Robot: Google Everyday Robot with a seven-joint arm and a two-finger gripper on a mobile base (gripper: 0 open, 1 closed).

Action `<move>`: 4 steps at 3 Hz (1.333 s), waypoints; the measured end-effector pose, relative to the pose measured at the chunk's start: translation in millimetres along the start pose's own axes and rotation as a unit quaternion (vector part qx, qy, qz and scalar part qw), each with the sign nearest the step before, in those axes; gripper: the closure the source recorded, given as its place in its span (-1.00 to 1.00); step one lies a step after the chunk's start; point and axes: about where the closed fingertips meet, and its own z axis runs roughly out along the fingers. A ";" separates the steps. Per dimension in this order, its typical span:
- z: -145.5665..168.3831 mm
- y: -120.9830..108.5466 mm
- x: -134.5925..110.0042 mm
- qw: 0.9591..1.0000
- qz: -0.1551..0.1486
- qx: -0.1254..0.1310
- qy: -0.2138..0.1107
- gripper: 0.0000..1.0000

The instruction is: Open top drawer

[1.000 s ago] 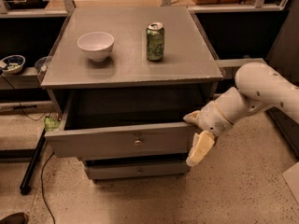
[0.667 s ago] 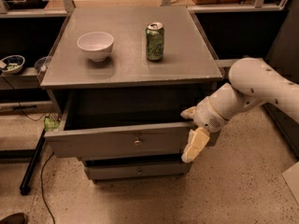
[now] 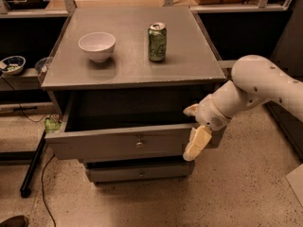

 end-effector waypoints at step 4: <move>33.1 10.3 20.2 0.998 0.027 -0.048 -0.004 -1.00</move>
Offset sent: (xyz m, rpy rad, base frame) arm -0.0154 0.0034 -0.0571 0.0351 0.1490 0.0075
